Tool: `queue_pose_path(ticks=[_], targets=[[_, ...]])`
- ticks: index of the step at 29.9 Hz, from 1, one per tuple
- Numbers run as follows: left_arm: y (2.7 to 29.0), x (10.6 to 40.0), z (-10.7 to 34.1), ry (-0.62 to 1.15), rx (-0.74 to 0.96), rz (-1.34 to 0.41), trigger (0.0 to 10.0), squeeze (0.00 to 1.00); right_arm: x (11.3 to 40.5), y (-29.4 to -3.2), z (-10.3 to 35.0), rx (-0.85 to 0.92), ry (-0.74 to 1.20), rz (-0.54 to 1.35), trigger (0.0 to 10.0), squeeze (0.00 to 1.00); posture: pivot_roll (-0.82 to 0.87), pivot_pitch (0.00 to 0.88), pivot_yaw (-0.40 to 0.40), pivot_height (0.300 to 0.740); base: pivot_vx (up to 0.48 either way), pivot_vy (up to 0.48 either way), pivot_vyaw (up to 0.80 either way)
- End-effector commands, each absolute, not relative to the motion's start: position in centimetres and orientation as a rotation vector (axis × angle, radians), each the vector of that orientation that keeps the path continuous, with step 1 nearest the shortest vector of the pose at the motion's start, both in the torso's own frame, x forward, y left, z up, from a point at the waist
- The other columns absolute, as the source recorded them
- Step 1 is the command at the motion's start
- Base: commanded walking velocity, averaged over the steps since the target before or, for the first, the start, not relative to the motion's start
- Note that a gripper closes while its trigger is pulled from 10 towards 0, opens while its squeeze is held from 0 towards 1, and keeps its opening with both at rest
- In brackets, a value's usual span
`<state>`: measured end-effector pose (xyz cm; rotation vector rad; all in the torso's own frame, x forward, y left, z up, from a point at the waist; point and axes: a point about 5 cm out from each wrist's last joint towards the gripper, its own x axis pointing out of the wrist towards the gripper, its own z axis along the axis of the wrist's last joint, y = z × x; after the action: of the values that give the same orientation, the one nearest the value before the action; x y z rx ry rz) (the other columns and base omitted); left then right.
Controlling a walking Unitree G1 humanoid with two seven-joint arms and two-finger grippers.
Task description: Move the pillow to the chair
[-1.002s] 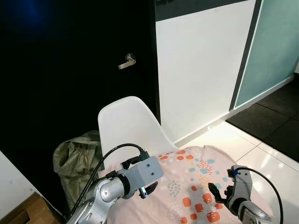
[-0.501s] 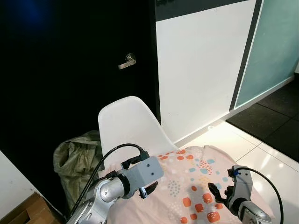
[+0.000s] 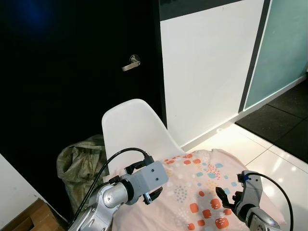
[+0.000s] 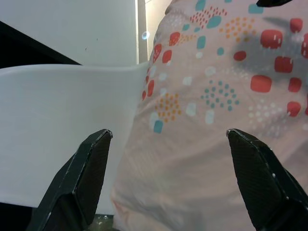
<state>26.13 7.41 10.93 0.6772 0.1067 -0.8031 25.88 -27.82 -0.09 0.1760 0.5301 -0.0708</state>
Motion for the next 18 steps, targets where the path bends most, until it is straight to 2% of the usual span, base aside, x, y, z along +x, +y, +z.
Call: queue_pose_path(ticks=[1,18], targets=[[8.34,26.46,10.88,0.119,0.684,-0.787,10.0,0.00,26.30,-27.04,-0.02,0.192,0.516,-0.056,10.0,0.00,-0.12,0.016,0.110,0.740,0.000,0.000,0.00],[8.52,26.45,10.89,0.121,0.682,-0.788,10.0,0.00,26.32,-26.92,-0.03,0.201,0.511,-0.056,10.0,0.00,-0.14,0.009,0.113,0.740,0.000,0.000,0.00]])
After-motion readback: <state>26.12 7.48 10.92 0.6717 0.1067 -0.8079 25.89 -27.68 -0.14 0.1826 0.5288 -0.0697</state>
